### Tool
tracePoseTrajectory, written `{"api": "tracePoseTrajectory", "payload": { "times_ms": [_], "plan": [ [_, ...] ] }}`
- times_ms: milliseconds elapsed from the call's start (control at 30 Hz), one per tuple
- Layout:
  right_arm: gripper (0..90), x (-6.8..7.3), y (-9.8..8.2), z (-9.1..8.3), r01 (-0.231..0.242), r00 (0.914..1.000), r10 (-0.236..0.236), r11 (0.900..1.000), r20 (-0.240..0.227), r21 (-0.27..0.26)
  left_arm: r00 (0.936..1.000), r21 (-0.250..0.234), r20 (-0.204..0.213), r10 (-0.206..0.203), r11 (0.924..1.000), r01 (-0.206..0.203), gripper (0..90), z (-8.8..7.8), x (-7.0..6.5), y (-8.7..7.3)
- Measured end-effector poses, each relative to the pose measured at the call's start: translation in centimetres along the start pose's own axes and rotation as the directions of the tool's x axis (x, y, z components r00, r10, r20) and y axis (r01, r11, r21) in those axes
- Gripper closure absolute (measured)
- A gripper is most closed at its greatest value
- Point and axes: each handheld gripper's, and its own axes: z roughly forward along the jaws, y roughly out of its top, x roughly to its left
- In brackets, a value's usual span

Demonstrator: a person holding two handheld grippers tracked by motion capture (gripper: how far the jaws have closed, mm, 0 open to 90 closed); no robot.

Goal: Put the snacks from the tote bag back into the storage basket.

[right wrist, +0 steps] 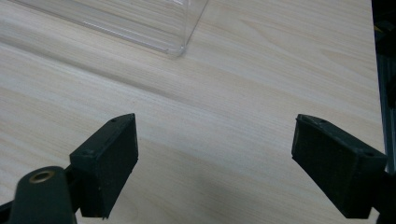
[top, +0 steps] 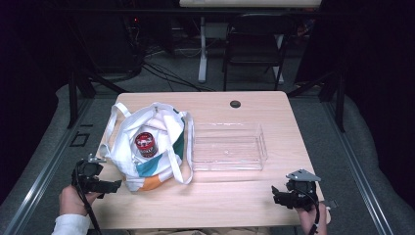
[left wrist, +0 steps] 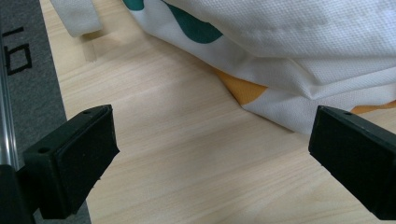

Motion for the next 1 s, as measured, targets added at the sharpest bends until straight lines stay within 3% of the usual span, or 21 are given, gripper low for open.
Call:
{"api": "tracePoseTrajectory", "payload": {
  "times_ms": [1000],
  "plan": [
    [14.1,0.15,0.01,0.04,0.009,1.0000,-0.009,1.000,-0.002,-0.001,0.9998,-0.001,-0.016,-0.008,1.0000,0.008,0.8,-0.27,0.16,-0.02]
  ]
}}
